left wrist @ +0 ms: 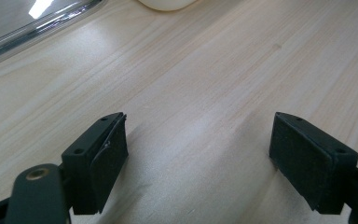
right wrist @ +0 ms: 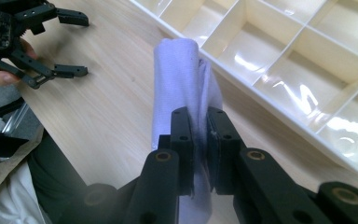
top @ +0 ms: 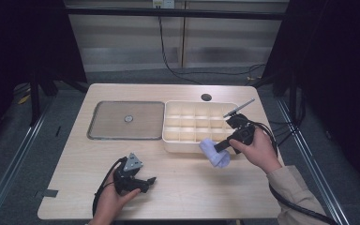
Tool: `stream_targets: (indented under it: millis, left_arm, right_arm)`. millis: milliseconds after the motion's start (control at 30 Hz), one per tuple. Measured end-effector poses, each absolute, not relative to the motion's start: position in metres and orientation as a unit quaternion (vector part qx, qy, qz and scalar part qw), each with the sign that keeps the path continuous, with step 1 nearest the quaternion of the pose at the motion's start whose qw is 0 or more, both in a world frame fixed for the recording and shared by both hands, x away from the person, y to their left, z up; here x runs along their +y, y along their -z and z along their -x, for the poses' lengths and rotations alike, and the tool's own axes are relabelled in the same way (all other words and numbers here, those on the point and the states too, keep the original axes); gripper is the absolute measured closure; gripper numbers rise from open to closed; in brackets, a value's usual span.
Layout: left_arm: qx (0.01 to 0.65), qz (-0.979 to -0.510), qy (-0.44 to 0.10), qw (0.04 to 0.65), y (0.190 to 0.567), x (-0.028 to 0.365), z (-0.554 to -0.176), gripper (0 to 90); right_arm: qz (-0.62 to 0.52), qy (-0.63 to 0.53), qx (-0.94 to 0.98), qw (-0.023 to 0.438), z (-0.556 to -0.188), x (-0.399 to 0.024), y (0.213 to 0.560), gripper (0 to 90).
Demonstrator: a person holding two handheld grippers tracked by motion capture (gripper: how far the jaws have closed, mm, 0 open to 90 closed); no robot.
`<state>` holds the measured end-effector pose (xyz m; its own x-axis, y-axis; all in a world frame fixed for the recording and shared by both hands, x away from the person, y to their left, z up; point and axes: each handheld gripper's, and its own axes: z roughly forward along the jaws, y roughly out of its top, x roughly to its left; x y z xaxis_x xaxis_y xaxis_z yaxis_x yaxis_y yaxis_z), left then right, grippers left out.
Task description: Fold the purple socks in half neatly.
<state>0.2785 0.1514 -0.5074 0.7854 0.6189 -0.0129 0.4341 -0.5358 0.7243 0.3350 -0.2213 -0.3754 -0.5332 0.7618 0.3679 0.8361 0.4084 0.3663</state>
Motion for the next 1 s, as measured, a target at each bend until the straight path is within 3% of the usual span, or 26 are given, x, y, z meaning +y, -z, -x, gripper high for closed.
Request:
stream_targets:
  millis: [1000]
  left_arm:
    - [0.311, -0.863, -0.124, 0.379, 0.508, 0.151, -0.278, 18.7]
  right_arm:
    - [0.5, 0.241, -0.832, 0.022, -0.357, -0.238, 0.349, 82.4]
